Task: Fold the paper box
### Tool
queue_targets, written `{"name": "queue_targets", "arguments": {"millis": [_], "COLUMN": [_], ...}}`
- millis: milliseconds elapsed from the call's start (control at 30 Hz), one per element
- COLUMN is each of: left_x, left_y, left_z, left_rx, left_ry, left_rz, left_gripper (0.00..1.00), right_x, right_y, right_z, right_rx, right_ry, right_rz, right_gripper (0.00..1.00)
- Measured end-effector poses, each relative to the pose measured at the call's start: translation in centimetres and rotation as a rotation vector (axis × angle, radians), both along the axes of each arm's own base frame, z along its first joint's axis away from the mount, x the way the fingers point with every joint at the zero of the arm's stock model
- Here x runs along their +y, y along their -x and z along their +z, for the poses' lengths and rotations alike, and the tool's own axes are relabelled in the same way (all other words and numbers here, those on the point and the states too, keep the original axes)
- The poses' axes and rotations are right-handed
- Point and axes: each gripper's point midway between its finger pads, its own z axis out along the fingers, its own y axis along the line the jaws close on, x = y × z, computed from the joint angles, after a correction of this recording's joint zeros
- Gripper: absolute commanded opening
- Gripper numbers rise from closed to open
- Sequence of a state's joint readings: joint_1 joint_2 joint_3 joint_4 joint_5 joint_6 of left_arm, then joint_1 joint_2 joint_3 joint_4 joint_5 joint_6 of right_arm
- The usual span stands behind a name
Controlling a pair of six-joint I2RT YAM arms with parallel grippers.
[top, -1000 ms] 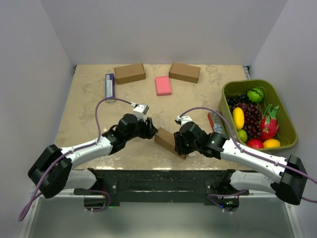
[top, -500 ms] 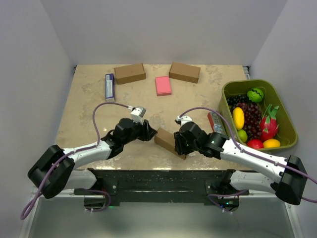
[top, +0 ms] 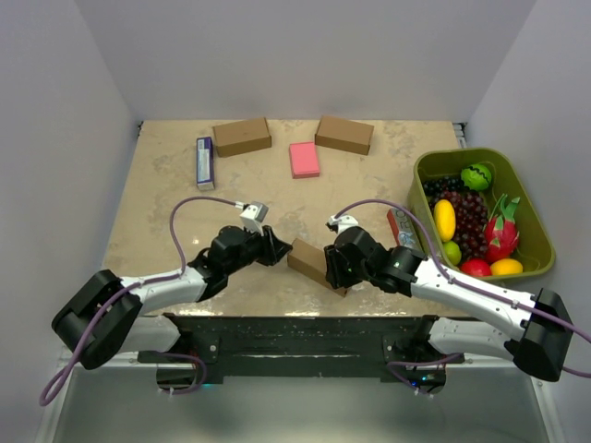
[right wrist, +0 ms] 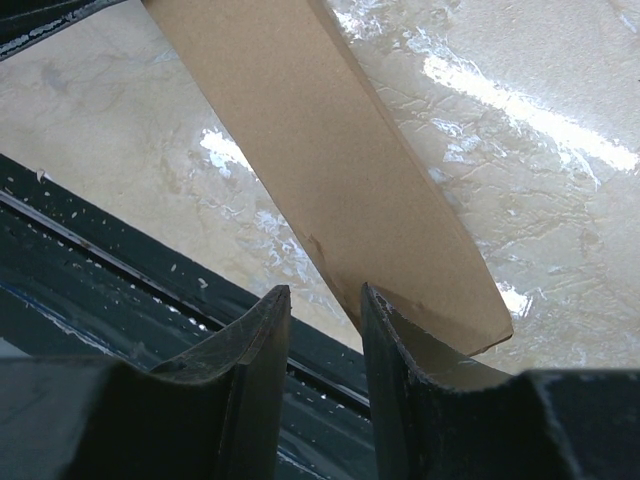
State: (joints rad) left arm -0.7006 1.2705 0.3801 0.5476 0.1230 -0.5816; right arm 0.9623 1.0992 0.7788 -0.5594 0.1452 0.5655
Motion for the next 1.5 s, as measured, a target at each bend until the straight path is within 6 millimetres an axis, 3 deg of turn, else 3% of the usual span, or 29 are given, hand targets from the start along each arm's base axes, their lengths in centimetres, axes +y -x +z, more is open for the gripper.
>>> {"name": "queue_targets", "arguments": {"millis": [300, 567, 667, 800, 900, 967, 1167, 1500], "left_x": [0.4, 0.7, 0.7, 0.6, 0.6, 0.5, 0.5, 0.5], "left_y": [0.4, 0.7, 0.7, 0.6, 0.5, 0.4, 0.3, 0.2], "left_z": [0.3, 0.2, 0.2, 0.3, 0.4, 0.4, 0.4, 0.4], "left_rx": [0.0, 0.008, 0.007, 0.012, 0.009, 0.009, 0.004, 0.0], "left_ry": [0.005, -0.003, -0.007, -0.017, -0.034, -0.042, -0.057, -0.064], "left_rz": [0.007, 0.006, 0.004, 0.003, -0.003, -0.005, -0.011, -0.016], "left_gripper": [0.31, 0.31, 0.31, 0.31, 0.31, 0.31, 0.31, 0.31], "right_x": [0.2, 0.1, -0.6, -1.9, -4.3, -5.5, -7.6, -7.4], "right_y": [0.4, 0.8, 0.4, -2.1, -4.5, -5.1, -3.8, -1.9], "right_z": [0.1, 0.9, 1.7, 3.6, 4.2, 4.5, 3.1, 1.3], "right_rx": [0.002, 0.004, -0.006, -0.031, -0.042, -0.043, -0.008, 0.067], "right_ry": [-0.03, -0.06, -0.039, -0.055, -0.071, -0.092, -0.177, -0.219], "right_rz": [-0.003, -0.027, -0.06, -0.151, -0.259, -0.303, -0.364, -0.366], "right_gripper": [0.39, 0.65, 0.69, 0.69, 0.69, 0.63, 0.55, 0.49]}}
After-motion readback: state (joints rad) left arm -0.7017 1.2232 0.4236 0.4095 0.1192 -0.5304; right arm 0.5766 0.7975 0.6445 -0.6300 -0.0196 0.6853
